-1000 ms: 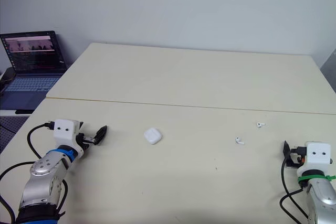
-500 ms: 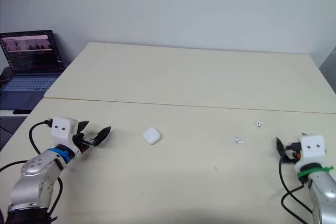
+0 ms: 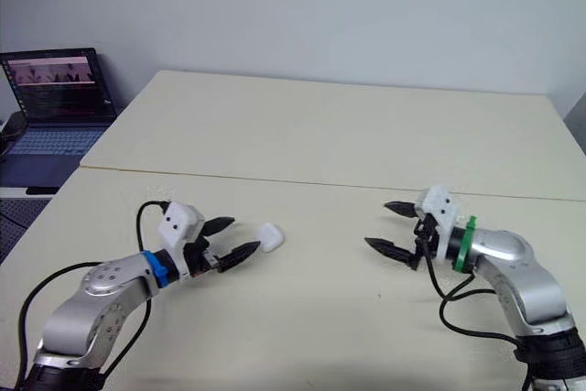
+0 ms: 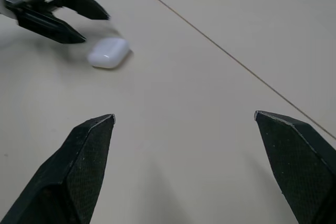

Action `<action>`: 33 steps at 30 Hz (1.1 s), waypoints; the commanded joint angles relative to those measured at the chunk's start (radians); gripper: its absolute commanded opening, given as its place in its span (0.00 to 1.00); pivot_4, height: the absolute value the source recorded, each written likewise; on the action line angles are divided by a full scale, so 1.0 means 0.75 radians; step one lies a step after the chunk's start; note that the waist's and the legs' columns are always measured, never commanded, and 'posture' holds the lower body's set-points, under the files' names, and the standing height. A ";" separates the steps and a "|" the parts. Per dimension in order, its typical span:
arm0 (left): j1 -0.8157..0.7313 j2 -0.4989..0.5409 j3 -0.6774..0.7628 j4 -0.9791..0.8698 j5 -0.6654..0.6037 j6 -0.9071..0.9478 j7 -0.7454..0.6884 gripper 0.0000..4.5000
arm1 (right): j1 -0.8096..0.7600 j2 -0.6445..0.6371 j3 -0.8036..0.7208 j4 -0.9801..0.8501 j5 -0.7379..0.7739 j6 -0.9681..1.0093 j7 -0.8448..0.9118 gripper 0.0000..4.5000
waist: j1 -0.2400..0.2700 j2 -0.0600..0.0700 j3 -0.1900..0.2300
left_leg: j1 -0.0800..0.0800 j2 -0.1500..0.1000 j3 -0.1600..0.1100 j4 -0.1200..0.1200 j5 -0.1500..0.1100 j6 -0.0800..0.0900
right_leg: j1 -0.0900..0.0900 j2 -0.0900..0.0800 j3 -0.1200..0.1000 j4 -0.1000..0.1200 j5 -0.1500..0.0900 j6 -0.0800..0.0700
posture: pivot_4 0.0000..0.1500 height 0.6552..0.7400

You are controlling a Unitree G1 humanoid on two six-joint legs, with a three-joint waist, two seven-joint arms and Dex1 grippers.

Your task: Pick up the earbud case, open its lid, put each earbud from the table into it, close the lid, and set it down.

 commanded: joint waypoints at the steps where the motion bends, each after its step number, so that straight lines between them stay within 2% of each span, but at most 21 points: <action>1: -0.053 -0.023 -0.059 0.045 0.067 -0.050 0.004 1.00 | -0.049 0.001 0.023 -0.072 0.040 0.049 0.028 0.99 | 0.000 0.000 0.000 | 0.000 0.000 -0.001 0.000 0.000 0.000 | 0.000 0.000 -0.001 0.000 0.000 0.000 | 1.00 1.00; 8: -0.099 -0.074 -0.183 0.154 0.184 -0.090 -0.002 1.00 | -0.082 0.008 0.024 -0.110 0.083 0.119 0.022 0.99 | 0.001 0.000 0.000 | -0.001 0.000 -0.001 0.000 0.000 0.000 | 0.000 0.000 -0.002 0.000 0.000 0.000 | 1.00 1.00; 13: -0.101 -0.096 -0.170 0.183 0.229 -0.089 0.049 1.00 | -0.080 -0.001 0.015 -0.113 0.078 0.126 0.022 0.99 | 0.004 -0.001 0.000 | -0.001 -0.001 -0.002 0.002 0.000 0.000 | 0.001 0.000 -0.002 0.000 0.000 0.000 | 1.00 1.00; 14: -0.094 -0.092 -0.161 0.179 0.220 -0.084 0.038 0.91 | -0.078 -0.002 0.012 -0.115 0.078 0.127 0.021 1.00 | 0.004 -0.001 0.000 | -0.001 -0.001 -0.002 0.002 0.000 0.000 | 0.001 0.000 -0.002 0.000 0.000 0.000 | 1.00 1.00; 15: -0.086 -0.087 -0.154 0.174 0.213 -0.083 0.030 0.88 | -0.076 -0.002 0.009 -0.115 0.078 0.129 0.018 1.00 | 0.003 -0.001 0.000 | 0.000 -0.001 -0.002 0.002 0.000 0.000 | 0.001 0.000 -0.001 0.000 0.000 0.000 | 1.00 1.00; 19: -0.054 -0.097 -0.126 0.124 0.151 -0.039 0.004 0.62 | -0.071 -0.001 0.008 -0.107 0.070 0.119 0.020 1.00 | 0.002 0.000 0.000 | 0.000 0.000 -0.001 0.002 0.000 0.000 | 0.001 0.000 -0.001 0.000 0.000 0.000 | 1.00 1.00; 22: -0.071 -0.116 -0.123 0.090 0.150 -0.127 -0.009 0.62 | -0.088 0.008 0.012 -0.087 0.063 0.120 0.011 1.00 | 0.002 0.000 0.000 | 0.000 0.000 -0.001 0.002 0.000 0.000 | 0.001 -0.001 -0.002 0.000 0.000 0.000 | 1.00 1.00; 24: -0.157 -0.058 -0.200 0.130 0.385 -0.581 -0.011 0.62 | -0.121 0.027 0.005 -0.076 0.096 0.170 -0.011 1.00 | 0.003 -0.002 0.001 | -0.001 0.000 -0.002 0.002 0.000 0.000 | 0.000 -0.001 -0.002 0.000 0.000 0.000 | 1.00 1.00; 26: -0.285 -0.035 -0.231 0.238 0.550 -0.954 0.028 0.62 | -0.169 0.051 -0.001 -0.074 0.158 0.270 -0.040 1.00 | 0.008 -0.005 0.003 | -0.003 0.000 -0.002 0.002 0.000 0.000 | -0.002 -0.001 -0.002 0.000 0.000 0.000 | 1.00 1.00; 30: -0.527 -0.018 -0.263 0.593 0.713 -1.515 0.097 0.62 | -0.283 0.121 0.048 -0.072 0.201 0.422 -0.113 1.00 | 0.010 -0.006 0.004 | -0.006 0.000 -0.003 0.004 0.002 -0.001 | -0.003 -0.002 -0.003 0.000 0.001 -0.001 | 1.00 1.00; 33: -0.659 -0.021 -0.280 0.797 0.799 -1.814 0.161 0.62 | -0.355 0.224 0.086 -0.048 0.183 0.469 -0.203 1.00 | -0.002 -0.005 0.003 | -0.005 -0.001 0.000 0.004 0.002 0.000 | -0.005 -0.002 -0.002 0.001 0.001 -0.001 | 1.00 1.00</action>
